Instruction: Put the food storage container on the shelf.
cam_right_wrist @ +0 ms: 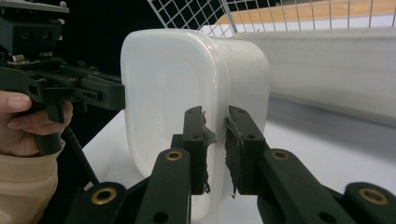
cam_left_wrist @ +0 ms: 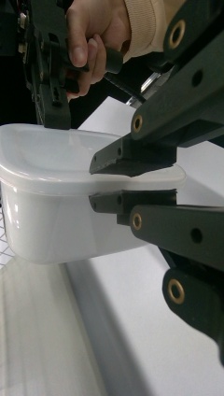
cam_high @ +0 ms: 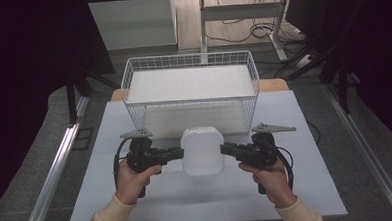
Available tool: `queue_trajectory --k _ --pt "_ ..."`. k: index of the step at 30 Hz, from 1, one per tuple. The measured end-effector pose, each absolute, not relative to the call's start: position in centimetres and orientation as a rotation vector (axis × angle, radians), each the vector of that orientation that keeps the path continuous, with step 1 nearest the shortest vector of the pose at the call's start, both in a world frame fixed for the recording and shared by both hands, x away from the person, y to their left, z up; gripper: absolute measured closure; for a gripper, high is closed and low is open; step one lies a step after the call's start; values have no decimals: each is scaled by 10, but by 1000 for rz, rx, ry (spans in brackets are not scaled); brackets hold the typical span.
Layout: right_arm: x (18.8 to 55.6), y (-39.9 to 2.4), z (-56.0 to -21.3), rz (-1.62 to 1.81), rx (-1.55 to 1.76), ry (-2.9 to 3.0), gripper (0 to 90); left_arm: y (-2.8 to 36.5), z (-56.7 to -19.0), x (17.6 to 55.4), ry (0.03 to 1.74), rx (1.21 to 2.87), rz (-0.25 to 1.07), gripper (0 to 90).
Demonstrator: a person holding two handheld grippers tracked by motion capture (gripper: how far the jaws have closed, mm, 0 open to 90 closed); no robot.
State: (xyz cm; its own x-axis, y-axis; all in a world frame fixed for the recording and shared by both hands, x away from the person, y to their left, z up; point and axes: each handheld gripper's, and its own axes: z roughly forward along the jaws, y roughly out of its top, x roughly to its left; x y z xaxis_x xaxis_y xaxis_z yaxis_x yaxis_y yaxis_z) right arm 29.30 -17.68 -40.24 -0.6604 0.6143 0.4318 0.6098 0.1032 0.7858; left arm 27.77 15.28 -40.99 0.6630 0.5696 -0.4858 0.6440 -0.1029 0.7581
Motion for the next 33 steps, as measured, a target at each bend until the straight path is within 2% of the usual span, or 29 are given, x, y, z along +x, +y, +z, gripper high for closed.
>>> queue_trajectory --k 13,33 --pt "318 -175 -363 1647 1253 2312 786 156 -375 307 943 1745 -70 813" --pt "379 -161 -284 1661 1161 2307 788 170 -302 364 921 1719 -25 812"
